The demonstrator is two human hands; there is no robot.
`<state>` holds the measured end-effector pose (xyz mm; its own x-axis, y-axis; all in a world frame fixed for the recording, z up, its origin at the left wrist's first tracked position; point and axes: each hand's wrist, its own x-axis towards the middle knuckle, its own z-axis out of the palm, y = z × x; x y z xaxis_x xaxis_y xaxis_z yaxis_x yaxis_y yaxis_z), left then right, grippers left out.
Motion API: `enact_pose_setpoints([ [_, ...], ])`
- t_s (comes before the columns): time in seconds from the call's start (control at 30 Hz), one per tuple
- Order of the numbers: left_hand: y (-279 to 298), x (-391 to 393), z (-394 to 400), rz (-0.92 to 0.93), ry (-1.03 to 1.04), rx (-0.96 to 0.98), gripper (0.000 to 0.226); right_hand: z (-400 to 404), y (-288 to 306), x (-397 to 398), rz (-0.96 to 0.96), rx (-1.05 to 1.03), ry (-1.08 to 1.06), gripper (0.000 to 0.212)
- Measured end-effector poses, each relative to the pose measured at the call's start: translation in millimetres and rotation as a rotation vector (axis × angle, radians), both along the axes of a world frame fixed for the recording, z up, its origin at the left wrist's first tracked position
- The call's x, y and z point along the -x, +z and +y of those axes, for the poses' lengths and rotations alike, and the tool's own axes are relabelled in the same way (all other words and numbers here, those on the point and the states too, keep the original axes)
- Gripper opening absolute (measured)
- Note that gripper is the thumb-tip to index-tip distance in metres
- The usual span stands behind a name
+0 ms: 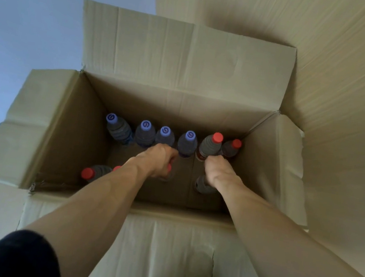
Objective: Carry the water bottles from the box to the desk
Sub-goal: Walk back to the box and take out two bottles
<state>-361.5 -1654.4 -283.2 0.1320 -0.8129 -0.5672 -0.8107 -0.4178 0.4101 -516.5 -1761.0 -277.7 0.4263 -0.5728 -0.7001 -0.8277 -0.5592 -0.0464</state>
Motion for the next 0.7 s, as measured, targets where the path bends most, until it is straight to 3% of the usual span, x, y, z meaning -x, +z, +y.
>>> enact_pose_setpoints([
  [0.23,-16.3,-1.7,2.8,0.026,0.05,0.057,0.022,3.9,-10.0,-8.7,-0.057,0.003,0.072,0.025],
  [0.47,-42.3,-11.3,7.4,0.063,0.002,-0.12,0.075,-8.0,-26.5,12.0,-0.202,-0.169,0.108,0.056],
  [0.7,-64.6,-17.3,2.9,0.096,-0.014,-0.195,0.091,-21.5,-51.8,25.2,-0.316,-0.306,0.0,0.074],
])
